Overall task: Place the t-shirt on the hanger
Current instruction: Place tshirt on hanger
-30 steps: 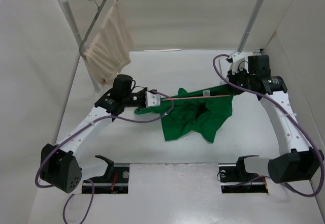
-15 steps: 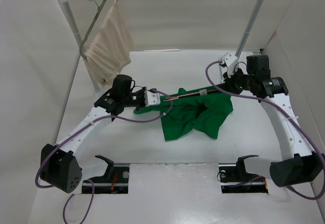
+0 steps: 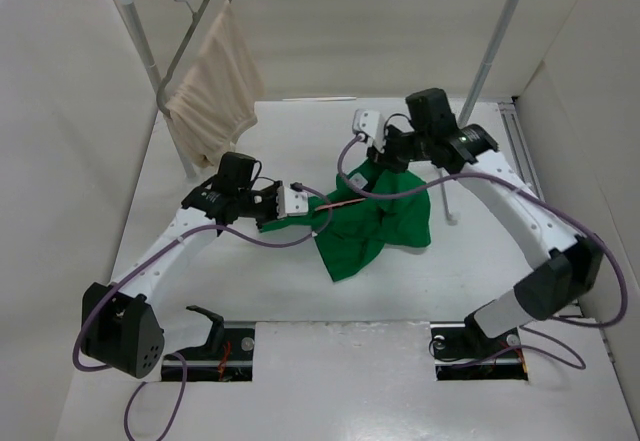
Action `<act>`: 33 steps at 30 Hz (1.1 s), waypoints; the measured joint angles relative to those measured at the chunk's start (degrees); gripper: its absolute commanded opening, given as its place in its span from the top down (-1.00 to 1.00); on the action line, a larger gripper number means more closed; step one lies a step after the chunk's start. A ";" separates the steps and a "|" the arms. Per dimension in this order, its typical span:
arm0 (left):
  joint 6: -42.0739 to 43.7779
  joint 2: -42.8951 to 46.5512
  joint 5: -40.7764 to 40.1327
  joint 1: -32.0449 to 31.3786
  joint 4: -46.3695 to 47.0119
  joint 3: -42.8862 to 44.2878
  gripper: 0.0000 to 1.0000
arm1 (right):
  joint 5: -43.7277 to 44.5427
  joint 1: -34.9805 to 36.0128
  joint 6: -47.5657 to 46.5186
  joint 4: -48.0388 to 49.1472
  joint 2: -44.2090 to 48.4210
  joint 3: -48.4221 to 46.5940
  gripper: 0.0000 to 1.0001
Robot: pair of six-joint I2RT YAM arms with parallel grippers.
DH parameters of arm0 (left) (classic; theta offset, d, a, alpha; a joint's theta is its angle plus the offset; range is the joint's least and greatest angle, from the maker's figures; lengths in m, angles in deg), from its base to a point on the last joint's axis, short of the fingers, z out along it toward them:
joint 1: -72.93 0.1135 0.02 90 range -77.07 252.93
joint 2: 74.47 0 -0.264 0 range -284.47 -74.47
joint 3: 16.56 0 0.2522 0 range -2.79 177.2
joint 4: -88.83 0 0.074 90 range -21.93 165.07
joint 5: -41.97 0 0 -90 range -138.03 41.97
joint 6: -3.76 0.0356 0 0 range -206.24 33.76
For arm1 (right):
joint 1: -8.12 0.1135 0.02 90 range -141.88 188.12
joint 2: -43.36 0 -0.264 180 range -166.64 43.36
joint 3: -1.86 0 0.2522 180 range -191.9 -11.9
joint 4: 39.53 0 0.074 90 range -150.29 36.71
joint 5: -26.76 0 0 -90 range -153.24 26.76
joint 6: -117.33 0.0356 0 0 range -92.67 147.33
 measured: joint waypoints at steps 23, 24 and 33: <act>-9.35 0.09 1.33 -0.09 3.52 0.44 1.00 | -11.93 6.14 6.21 11.76 7.06 17.88 -0.62; -9.46 0.09 1.33 -0.09 3.52 0.44 1.00 | -11.58 6.21 6.75 13.22 4.87 18.14 -0.55; -13.88 0.33 -2.47 0.42 7.32 0.48 1.00 | -14.97 3.91 11.61 22.14 -2.47 18.62 1.00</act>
